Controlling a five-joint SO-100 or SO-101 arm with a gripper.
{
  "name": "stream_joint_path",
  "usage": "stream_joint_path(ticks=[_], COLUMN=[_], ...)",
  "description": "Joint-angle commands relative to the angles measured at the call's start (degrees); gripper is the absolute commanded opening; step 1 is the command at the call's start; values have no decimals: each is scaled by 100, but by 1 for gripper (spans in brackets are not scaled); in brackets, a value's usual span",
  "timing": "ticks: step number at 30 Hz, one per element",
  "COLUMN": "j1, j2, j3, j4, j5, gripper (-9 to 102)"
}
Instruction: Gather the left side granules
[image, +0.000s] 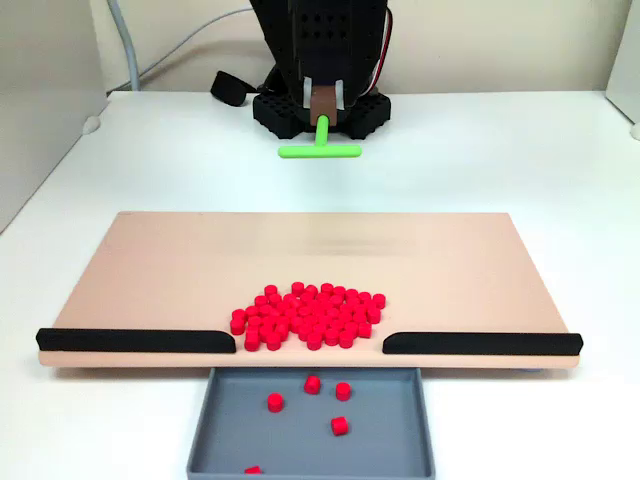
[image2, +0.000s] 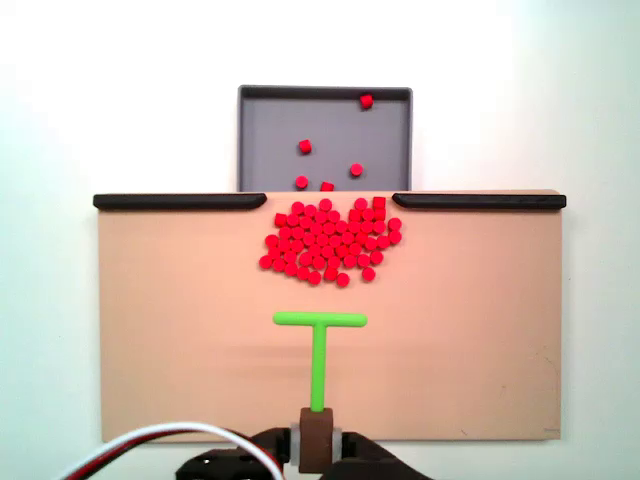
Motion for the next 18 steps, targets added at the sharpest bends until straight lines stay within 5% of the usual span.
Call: stream_joint_path(ticks=[1,18], j1=[-9,26], j2=[132,185], j3=[-53,-35], j4=[-35,-26], j5=[-387,-369], gripper=[0,0])
